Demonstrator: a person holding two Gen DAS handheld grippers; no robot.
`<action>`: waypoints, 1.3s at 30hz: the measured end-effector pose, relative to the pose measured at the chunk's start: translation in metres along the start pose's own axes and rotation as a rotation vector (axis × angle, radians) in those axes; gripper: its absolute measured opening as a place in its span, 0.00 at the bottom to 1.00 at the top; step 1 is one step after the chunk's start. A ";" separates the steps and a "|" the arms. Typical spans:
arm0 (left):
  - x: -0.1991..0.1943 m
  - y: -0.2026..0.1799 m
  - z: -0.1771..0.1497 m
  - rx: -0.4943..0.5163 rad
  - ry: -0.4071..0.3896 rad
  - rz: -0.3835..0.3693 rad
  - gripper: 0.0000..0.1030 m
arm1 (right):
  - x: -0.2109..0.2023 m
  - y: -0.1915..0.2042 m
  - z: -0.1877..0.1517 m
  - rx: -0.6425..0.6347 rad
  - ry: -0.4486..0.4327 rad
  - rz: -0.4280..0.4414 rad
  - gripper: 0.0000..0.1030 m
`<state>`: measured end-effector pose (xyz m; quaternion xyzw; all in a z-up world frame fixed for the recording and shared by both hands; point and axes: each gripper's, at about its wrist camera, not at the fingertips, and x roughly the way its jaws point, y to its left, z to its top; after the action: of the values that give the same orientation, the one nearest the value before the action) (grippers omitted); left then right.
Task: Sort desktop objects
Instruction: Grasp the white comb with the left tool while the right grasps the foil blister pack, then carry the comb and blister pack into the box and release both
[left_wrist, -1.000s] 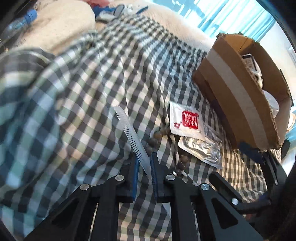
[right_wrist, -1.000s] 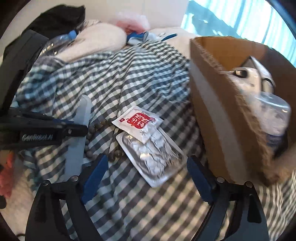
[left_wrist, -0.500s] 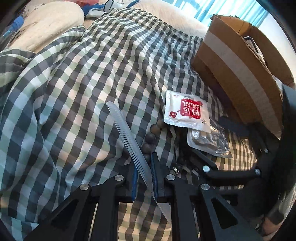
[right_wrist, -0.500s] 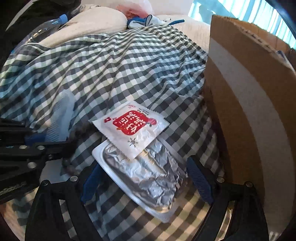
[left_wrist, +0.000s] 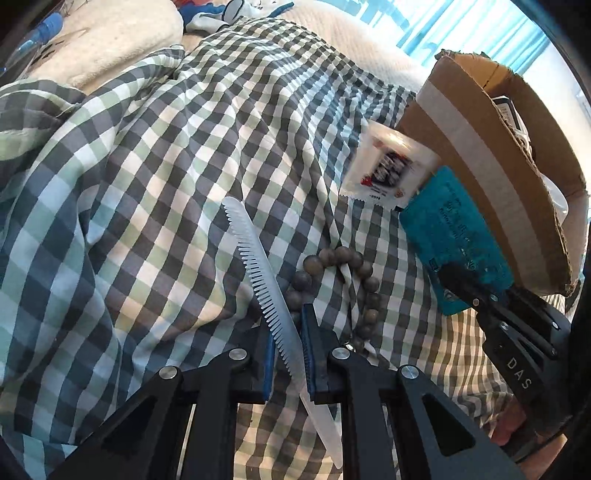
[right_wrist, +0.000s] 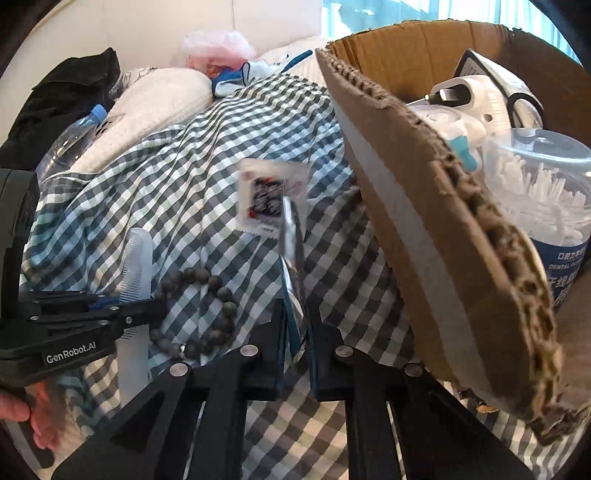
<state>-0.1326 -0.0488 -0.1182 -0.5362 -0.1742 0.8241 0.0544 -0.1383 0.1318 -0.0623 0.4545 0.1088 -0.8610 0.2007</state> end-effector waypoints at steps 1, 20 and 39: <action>0.000 0.000 0.000 0.001 0.000 0.001 0.14 | 0.002 0.002 -0.001 -0.005 0.004 0.008 0.09; -0.055 -0.023 -0.017 0.134 -0.255 -0.016 0.05 | -0.027 0.013 0.004 0.010 -0.085 -0.003 0.09; 0.007 -0.044 -0.033 0.237 -0.050 0.173 0.25 | -0.077 0.018 -0.013 0.022 -0.131 -0.015 0.09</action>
<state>-0.1101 0.0016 -0.1211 -0.5184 -0.0303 0.8536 0.0418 -0.0815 0.1400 -0.0062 0.3985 0.0894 -0.8915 0.1959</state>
